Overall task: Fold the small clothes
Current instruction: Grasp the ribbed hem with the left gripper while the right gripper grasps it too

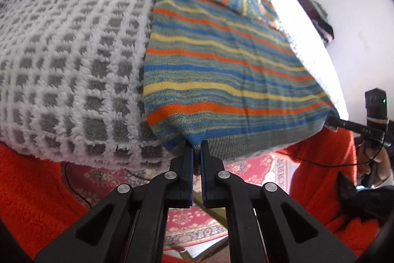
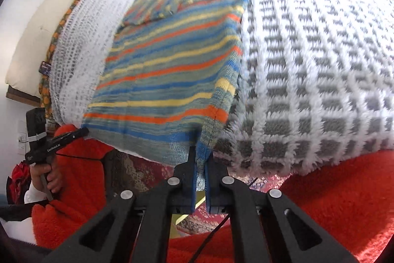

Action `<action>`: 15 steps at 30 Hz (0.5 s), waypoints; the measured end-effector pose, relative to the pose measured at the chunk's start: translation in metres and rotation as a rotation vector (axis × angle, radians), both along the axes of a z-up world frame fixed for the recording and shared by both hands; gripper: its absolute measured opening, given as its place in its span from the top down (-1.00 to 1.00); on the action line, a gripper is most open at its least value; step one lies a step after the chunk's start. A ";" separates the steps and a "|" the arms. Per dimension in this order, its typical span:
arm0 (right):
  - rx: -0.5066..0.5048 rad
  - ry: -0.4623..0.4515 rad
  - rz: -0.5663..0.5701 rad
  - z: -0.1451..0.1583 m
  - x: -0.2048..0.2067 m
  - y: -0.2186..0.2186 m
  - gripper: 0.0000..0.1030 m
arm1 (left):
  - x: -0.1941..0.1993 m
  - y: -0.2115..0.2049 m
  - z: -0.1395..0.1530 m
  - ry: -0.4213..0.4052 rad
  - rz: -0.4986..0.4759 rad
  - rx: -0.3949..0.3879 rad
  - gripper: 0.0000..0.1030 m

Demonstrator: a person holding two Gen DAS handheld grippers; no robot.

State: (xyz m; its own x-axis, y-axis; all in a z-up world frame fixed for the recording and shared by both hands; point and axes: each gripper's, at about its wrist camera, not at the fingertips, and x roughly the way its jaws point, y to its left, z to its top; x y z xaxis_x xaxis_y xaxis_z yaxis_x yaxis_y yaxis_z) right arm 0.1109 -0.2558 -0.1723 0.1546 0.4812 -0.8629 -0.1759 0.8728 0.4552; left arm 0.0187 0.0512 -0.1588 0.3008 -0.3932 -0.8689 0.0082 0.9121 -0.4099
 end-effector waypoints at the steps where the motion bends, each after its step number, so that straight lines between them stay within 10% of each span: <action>1: 0.016 -0.016 0.001 0.006 -0.002 -0.001 0.91 | -0.001 0.003 0.005 -0.005 0.004 -0.009 0.96; 15: 0.086 0.003 0.004 0.019 -0.024 -0.029 0.91 | -0.012 -0.005 0.024 0.024 -0.048 -0.004 0.98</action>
State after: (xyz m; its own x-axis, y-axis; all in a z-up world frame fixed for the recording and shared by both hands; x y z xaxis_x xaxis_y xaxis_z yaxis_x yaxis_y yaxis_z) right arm 0.0865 -0.2849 -0.1533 0.1494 0.5541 -0.8189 -0.1780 0.8298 0.5289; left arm 0.0071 0.0462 -0.1353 0.2603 -0.4101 -0.8741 0.0419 0.9092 -0.4142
